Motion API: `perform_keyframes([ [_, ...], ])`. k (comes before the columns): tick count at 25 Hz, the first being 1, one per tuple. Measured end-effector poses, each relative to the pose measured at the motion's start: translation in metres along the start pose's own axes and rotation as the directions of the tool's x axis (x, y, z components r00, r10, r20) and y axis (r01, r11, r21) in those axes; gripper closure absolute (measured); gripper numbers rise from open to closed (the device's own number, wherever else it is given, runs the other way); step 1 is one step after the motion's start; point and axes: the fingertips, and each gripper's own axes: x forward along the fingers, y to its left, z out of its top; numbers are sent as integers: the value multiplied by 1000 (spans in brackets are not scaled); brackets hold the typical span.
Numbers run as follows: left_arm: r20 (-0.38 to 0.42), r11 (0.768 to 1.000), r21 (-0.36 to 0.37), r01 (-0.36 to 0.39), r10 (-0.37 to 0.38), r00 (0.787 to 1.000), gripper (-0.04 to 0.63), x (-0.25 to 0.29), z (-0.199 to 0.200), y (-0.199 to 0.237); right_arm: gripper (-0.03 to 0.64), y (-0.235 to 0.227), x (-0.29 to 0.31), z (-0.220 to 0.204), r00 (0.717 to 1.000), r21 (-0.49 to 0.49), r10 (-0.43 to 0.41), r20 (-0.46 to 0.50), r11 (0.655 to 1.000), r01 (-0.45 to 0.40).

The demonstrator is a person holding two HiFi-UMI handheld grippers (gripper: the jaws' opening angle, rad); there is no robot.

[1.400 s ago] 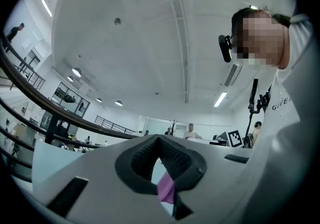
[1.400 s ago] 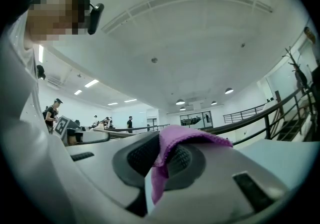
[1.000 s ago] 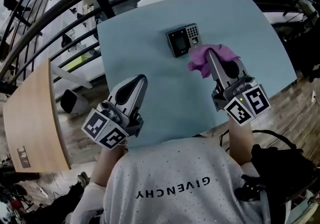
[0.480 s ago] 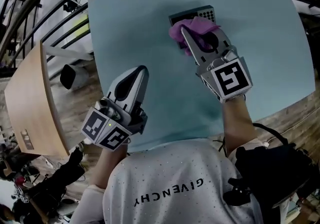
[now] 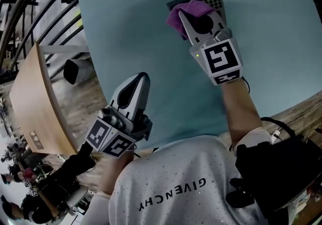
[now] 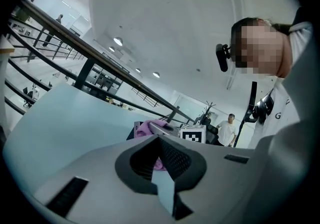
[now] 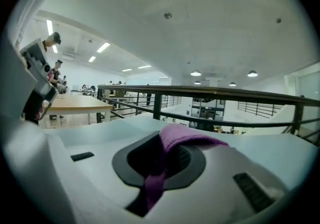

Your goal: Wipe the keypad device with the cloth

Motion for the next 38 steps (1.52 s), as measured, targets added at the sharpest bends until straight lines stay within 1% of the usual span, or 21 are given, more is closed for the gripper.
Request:
perform_keyframes([
  [3,-21,1000,-5,5,-5,1000,595,6,-4,0,601,-37,-8,-13,995,86,-100,-5,991,100],
  [5,-24,1000,-6,12,-12,1000,594,9,-5,-4,601,-57,-17,-19,989,126,-149,-2,981,149],
  [10,-46,1000,12,18,-17,999,594,16,-10,-8,601,-92,-34,-29,971,158,-238,2,959,235],
  [14,-62,1000,8,17,-17,998,594,23,-14,-9,601,-113,-44,-40,957,194,-291,-7,938,287],
  [19,-81,999,4,32,-32,996,594,37,-19,-17,601,-133,-52,-51,947,266,-322,-18,911,315],
  [21,-100,999,1,42,-42,994,595,40,-25,-23,601,-134,-59,-41,938,290,-347,15,899,328],
  [22,-108,999,-4,39,-39,993,594,41,-27,-24,601,-127,-62,-30,940,302,-335,58,904,303],
  [23,-113,999,-15,30,-32,993,594,43,-30,-23,601,-112,-63,-17,950,312,-292,116,918,244],
  [25,-117,998,-54,7,-14,993,595,47,-32,-20,601,-70,-55,9,967,308,-132,219,949,59],
  [26,-119,997,-74,-1,-8,993,595,49,-32,-18,601,-46,-48,16,970,280,-45,238,960,-24],
  [27,-121,996,-87,-5,-6,993,595,51,-33,-18,601,-25,-41,18,973,232,28,228,969,-82],
  [28,-124,996,-91,-6,-5,992,594,53,-35,-17,601,-8,-34,13,977,176,80,197,978,-116],
  [29,-127,996,-89,-6,-5,992,594,55,-37,-17,601,6,-27,5,981,127,112,159,983,-133],
  [31,-132,997,-83,-3,-8,991,595,59,-44,-17,601,20,-17,-13,988,50,126,90,990,-131],
  [33,-131,997,-79,-1,-9,991,594,61,-47,-15,601,16,-11,-28,996,2,84,40,996,-84],
  [34,-129,997,-78,-2,-8,992,594,62,-46,-14,601,8,-10,-32,998,-1,54,26,999,-54],
  [35,-127,997,-77,-3,-7,992,595,62,-46,-13,601,-1,-12,-35,1000,13,24,20,1000,-24],
  [38,-132,997,-78,3,-13,991,594,64,-50,-14,601,-36,-27,-43,997,108,-69,23,992,66],
])
